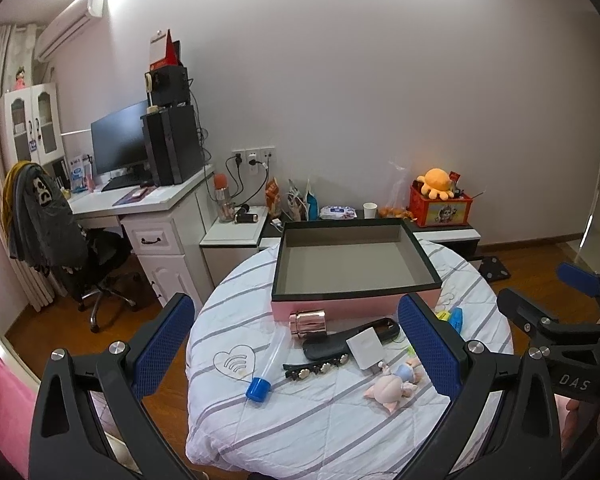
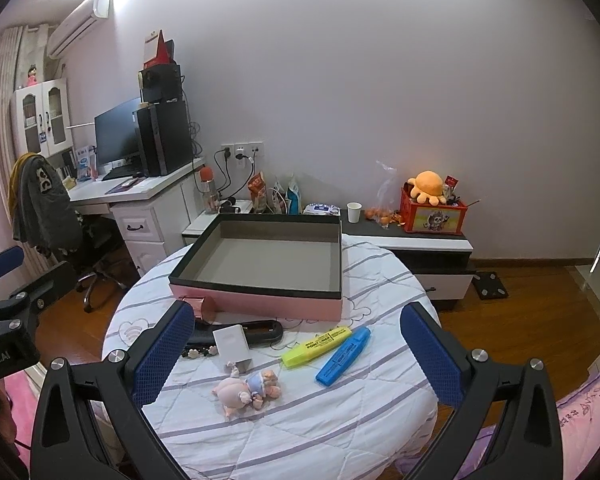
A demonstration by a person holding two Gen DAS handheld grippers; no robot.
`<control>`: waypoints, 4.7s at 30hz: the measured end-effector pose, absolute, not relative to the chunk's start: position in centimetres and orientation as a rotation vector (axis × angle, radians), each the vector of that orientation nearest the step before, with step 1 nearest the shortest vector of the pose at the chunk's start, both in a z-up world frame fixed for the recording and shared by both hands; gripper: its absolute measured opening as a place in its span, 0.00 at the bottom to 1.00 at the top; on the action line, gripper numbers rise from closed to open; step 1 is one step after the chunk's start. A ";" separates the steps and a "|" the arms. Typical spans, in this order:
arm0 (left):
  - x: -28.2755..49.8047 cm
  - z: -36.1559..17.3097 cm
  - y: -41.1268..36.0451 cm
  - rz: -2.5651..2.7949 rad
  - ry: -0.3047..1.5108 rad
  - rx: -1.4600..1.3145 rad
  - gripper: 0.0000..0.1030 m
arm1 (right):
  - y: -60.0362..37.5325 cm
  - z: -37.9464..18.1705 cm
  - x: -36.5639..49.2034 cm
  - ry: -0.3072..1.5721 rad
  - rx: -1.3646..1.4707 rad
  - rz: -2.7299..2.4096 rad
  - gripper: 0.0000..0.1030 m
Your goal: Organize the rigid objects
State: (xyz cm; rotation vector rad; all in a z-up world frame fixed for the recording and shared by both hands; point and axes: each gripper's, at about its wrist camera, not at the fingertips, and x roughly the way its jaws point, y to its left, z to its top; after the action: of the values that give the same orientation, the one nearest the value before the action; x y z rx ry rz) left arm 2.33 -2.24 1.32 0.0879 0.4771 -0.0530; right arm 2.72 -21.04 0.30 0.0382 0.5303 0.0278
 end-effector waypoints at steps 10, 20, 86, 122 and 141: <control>2.2 1.8 -2.5 -0.056 0.468 0.085 1.00 | -21.3 1.0 2.6 0.518 0.036 0.013 1.00; 1.8 2.8 -2.4 -0.042 0.426 0.053 1.00 | -21.4 1.4 2.5 0.505 0.032 0.018 1.00; 3.2 0.2 -0.3 -0.002 0.503 0.057 1.00 | -21.5 0.4 2.9 0.547 0.027 -0.008 1.00; 15.8 -14.7 -9.8 0.033 0.942 -0.071 1.00 | -28.7 -11.3 11.4 0.782 0.052 0.113 1.00; 16.4 -16.3 -9.3 -0.081 0.992 -0.020 0.49 | -28.7 -13.1 12.5 0.821 0.059 0.154 1.00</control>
State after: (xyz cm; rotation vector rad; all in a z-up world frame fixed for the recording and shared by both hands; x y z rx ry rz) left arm 16.44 -9.30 -16.26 -0.0195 0.9924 -0.0806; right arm 12.51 -28.74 -13.08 0.0590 0.8213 0.1538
